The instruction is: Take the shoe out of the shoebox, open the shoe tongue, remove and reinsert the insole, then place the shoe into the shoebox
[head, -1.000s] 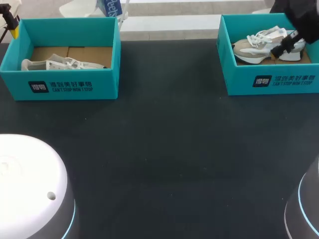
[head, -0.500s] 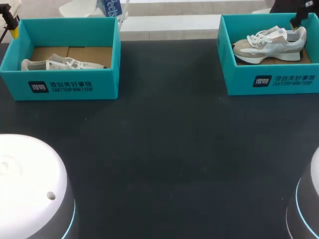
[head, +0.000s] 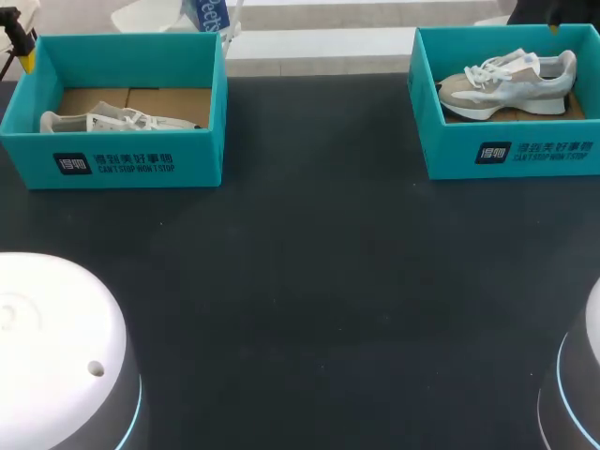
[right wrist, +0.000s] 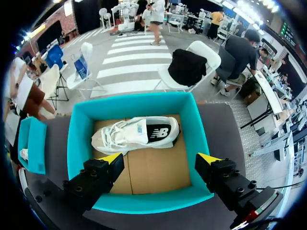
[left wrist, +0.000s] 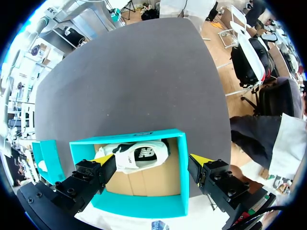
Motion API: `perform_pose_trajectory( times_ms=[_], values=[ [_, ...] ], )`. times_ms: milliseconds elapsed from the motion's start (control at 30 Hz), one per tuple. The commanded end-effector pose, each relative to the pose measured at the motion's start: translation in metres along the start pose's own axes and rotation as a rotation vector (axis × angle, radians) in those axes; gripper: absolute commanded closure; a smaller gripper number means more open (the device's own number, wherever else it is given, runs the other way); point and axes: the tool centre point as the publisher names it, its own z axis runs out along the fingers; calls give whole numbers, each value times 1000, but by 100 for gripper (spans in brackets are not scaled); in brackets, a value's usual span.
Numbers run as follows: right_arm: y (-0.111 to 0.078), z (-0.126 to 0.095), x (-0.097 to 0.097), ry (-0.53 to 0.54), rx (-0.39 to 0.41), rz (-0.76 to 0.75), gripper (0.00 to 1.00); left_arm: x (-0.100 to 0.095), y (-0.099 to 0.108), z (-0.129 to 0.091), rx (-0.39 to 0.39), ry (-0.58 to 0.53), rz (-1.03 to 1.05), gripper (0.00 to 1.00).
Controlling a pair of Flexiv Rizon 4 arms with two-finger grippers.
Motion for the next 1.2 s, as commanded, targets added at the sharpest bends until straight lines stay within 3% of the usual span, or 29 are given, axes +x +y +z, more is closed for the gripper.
perform_pose_trajectory(
  times_ms=[33,467,533,567,767,1000,1200],
  values=[
    [6,0,2,-4,37,1,0,0,-1,0,-2,3,0,0],
    [6,0,2,-4,37,1,0,0,-1,0,-2,3,0,0],
    [6,9,3,-29,-27,-44,0,0,-1,0,-2,3,0,0],
    [4,14,2,-56,13,-88,0,0,-1,0,-2,3,0,0],
    [0,31,-5,-55,82,-93,0,0,-1,0,-2,3,0,0],
    [10,52,-10,-34,161,-24,0,0,-1,0,-2,3,0,0],
    [22,74,-11,-10,231,-52,0,0,-1,0,-2,3,0,0]
  ],
)
